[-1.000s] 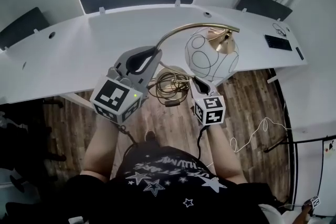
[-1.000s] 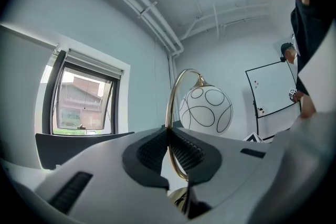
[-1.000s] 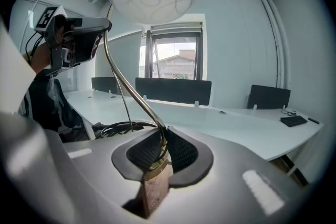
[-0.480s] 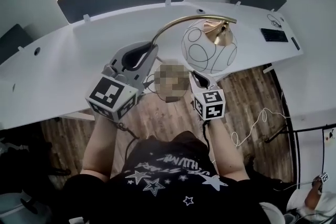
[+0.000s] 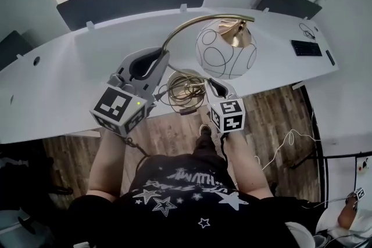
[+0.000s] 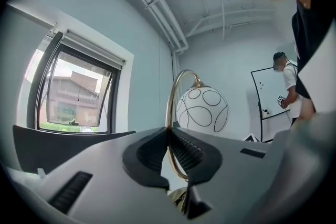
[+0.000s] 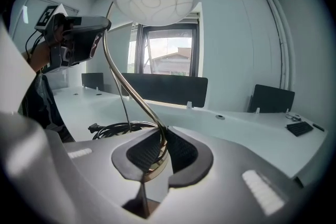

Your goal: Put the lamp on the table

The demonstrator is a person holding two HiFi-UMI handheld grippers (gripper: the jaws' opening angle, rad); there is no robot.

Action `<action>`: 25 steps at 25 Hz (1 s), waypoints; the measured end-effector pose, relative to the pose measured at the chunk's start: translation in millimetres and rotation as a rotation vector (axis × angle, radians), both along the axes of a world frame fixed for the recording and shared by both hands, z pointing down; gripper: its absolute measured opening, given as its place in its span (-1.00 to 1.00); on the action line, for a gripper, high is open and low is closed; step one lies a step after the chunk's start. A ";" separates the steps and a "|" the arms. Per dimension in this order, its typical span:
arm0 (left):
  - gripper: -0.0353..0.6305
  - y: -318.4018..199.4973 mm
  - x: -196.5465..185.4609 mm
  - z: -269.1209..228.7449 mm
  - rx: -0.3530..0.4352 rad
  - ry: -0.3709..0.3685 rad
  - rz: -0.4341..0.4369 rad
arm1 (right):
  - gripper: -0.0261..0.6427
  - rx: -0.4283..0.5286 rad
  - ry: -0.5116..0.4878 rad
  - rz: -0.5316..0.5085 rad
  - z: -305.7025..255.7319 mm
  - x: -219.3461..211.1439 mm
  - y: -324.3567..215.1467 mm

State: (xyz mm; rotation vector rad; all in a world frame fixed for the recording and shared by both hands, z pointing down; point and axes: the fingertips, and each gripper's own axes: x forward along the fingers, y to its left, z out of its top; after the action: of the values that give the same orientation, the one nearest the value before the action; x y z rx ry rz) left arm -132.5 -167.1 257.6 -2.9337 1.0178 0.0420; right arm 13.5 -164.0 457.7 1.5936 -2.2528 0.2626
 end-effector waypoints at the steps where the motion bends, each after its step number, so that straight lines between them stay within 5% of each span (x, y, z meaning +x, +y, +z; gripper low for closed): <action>1: -0.80 -4.7 2.9 0.2 0.001 -0.005 -0.016 | -0.80 0.001 -0.002 -0.015 1.9 1.9 -6.2; 16: -0.80 -100.8 123.5 9.2 -0.043 -0.032 -0.124 | -0.79 -0.014 -0.011 -0.099 4.2 127.4 -120.5; 22: -0.80 -157.5 229.2 12.5 -0.050 -0.051 -0.103 | -0.79 -0.041 -0.029 -0.082 12.1 227.9 -174.6; 25: -0.80 -161.6 238.8 16.9 -0.044 -0.048 -0.098 | -0.79 -0.039 -0.021 -0.085 14.6 238.2 -181.6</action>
State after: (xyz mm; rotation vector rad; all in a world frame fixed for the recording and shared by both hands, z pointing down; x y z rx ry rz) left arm 106.3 -328.7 274.5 -2.9038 1.1676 -0.0535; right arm 251.7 -345.6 472.3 1.4783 -2.3099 0.3004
